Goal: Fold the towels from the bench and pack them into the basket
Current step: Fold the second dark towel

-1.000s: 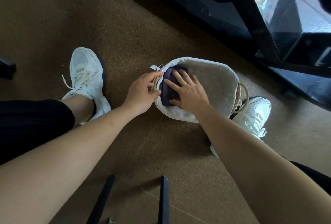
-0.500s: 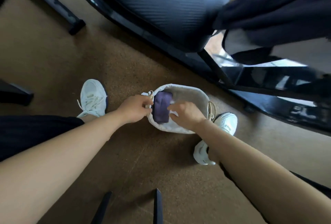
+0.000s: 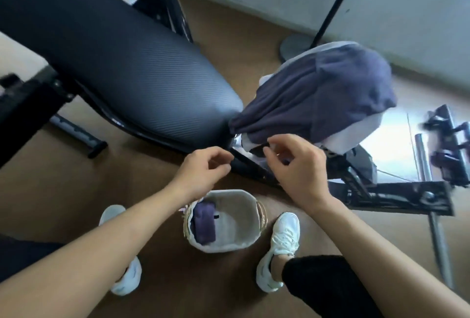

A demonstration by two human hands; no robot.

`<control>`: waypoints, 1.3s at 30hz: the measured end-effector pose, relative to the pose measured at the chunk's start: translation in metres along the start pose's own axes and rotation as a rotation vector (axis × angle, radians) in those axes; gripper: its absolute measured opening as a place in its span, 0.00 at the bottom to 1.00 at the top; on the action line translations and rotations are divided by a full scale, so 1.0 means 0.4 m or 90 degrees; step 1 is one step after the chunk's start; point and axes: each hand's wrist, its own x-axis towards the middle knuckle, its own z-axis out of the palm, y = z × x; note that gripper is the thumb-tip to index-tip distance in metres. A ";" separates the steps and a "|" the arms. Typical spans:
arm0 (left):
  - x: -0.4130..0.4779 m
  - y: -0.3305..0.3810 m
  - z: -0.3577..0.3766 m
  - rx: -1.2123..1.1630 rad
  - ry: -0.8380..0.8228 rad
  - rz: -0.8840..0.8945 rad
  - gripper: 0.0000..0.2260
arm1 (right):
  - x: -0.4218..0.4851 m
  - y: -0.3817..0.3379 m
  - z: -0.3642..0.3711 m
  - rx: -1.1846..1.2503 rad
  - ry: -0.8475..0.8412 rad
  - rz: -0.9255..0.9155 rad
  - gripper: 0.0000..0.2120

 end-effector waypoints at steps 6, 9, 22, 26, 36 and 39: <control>0.069 0.217 0.047 0.035 0.056 0.200 0.14 | 0.038 0.028 -0.174 -0.031 0.224 0.056 0.10; 0.101 0.309 0.097 0.024 0.051 0.188 0.14 | 0.053 0.078 -0.239 -0.053 0.225 0.114 0.19; 0.158 0.457 0.220 -0.167 0.129 0.068 0.05 | 0.180 0.144 -0.336 -0.116 0.092 0.170 0.12; 0.146 0.515 0.182 -0.229 0.198 0.157 0.04 | 0.192 0.121 -0.396 -0.101 0.089 0.137 0.09; 0.105 0.656 -0.029 -0.133 0.175 0.397 0.07 | 0.235 -0.022 -0.478 0.039 0.033 0.060 0.30; 0.054 0.690 -0.098 -0.033 0.007 0.462 0.09 | 0.258 -0.104 -0.494 0.104 -0.051 -0.004 0.32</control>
